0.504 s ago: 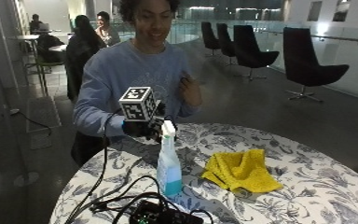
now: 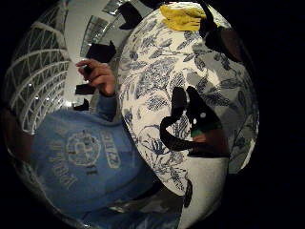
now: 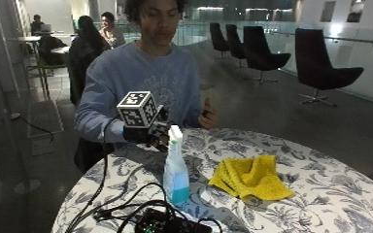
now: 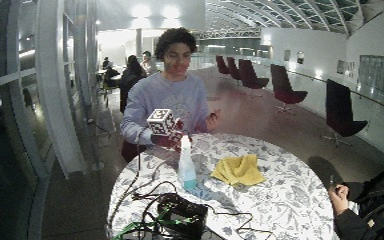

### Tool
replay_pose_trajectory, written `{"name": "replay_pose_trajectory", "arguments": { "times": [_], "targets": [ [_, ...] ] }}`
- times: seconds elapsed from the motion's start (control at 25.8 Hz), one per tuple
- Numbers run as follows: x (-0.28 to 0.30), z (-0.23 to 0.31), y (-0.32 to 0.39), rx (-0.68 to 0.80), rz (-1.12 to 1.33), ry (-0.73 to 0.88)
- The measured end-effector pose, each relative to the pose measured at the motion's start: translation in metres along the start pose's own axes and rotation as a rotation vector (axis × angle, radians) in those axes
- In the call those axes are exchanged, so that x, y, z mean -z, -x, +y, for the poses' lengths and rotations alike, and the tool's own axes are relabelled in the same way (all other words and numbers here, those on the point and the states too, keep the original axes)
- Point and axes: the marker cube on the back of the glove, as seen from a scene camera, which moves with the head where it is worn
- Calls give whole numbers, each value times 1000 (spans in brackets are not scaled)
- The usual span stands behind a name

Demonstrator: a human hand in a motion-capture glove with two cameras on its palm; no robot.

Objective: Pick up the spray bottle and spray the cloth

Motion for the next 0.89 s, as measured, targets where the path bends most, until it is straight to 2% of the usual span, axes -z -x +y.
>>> {"name": "replay_pose_trajectory", "arguments": {
  "times": [0.27, 0.7, 0.89],
  "targets": [
    [3, 9, -21, -124, -141, -65],
    [10, 28, -70, -415, -776, -298],
    [8, 31, -83, -484, -870, -343]
  ]
}}
